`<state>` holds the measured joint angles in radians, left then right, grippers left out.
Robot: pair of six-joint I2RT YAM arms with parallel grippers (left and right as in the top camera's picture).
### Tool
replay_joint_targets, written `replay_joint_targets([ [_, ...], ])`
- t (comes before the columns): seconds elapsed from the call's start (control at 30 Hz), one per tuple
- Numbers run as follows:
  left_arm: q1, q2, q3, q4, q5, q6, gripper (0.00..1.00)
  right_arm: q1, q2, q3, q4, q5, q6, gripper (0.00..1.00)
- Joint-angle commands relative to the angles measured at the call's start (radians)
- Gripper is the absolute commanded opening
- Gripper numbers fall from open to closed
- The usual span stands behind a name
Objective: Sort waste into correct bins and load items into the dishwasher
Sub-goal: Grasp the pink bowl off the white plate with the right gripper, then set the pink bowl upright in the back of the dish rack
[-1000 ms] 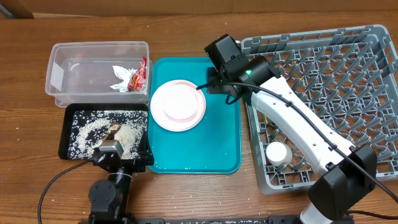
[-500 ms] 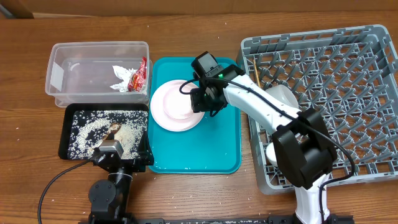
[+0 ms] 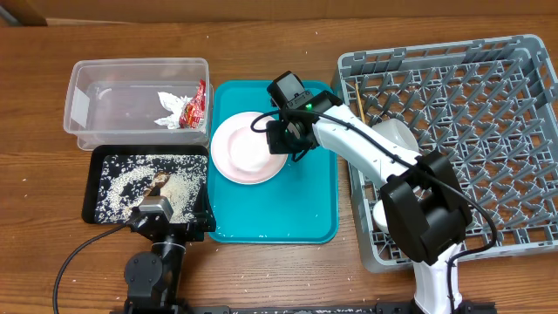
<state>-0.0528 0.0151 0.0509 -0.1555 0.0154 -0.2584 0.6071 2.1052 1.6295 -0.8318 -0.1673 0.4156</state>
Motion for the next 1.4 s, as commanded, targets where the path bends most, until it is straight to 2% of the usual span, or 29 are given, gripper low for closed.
replay_joint_targets([
  [0.0,-0.009,-0.011,-0.012,0.006,0.0,0.011,1.0,-0.025,-0.051,0.027,-0.014,0.042,0.003,0.04],
  [0.17,-0.009,-0.011,-0.012,0.006,0.0,0.011,1.0,-0.078,-0.23,0.042,-0.065,0.203,0.003,0.04],
  [0.33,-0.01,-0.011,-0.012,0.006,0.0,0.011,1.0,-0.122,-0.372,0.042,-0.169,0.585,0.011,0.04],
  [0.47,-0.009,-0.011,-0.012,0.006,0.0,0.011,1.0,-0.172,-0.406,0.042,-0.317,0.943,0.13,0.04],
  [0.63,-0.009,-0.011,-0.012,0.006,0.0,0.011,1.0,-0.223,-0.405,0.029,-0.465,1.218,0.273,0.04],
  [0.7,-0.01,-0.011,-0.012,0.006,0.0,0.011,1.0,-0.248,-0.405,0.018,-0.49,1.284,0.282,0.04],
  [0.9,-0.01,-0.011,-0.012,0.006,0.0,0.011,1.0,-0.319,-0.399,-0.048,-0.547,1.298,0.296,0.04],
  [1.17,-0.009,-0.011,-0.012,0.006,0.0,0.011,1.0,-0.412,-0.397,-0.238,-0.483,1.345,0.322,0.04],
  [1.37,-0.009,-0.011,-0.012,0.006,0.0,0.011,1.0,-0.375,-0.396,-0.284,-0.459,1.323,0.322,0.04],
])
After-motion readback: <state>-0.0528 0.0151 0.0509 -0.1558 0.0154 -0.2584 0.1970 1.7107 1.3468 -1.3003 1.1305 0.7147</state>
